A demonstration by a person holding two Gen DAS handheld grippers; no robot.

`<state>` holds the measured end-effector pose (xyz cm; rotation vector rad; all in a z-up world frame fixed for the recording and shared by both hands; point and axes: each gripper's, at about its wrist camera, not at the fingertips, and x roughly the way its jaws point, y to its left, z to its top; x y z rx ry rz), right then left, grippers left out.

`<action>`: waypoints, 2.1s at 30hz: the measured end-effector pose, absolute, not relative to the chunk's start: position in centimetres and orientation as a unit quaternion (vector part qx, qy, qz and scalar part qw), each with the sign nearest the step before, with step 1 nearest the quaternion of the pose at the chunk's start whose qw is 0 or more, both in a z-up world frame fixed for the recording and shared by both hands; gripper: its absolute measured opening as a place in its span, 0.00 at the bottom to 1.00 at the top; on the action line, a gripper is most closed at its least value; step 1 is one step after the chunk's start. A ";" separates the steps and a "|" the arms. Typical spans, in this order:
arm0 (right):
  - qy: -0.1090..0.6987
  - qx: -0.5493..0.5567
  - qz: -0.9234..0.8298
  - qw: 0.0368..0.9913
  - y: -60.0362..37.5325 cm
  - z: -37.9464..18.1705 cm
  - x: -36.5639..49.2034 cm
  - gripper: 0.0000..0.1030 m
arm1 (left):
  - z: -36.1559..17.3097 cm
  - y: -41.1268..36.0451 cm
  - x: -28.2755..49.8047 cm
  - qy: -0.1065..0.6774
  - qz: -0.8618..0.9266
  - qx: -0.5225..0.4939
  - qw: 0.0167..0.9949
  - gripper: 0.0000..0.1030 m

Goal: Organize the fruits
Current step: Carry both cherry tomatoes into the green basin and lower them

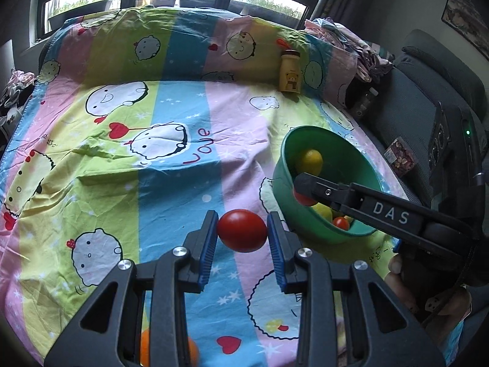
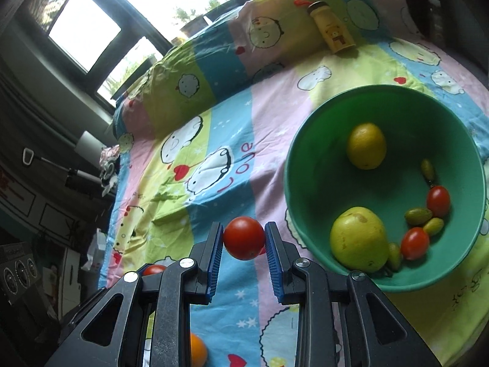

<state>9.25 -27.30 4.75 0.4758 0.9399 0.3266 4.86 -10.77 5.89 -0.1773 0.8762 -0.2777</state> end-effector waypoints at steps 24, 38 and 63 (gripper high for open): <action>0.420 0.288 0.021 0.860 -38.0 3.9 8.1 0.30 | 4.8 -21.3 9.5 0.442 -0.233 -0.069 0.864 0.31; 0.431 0.294 -0.002 0.853 -39.8 3.0 8.2 0.30 | 3.6 -22.9 10.8 0.456 -0.253 -0.079 0.850 0.31; 0.440 0.287 -0.015 0.851 -40.3 2.3 8.6 0.30 | 2.0 -23.8 11.7 0.473 -0.253 -0.085 0.839 0.31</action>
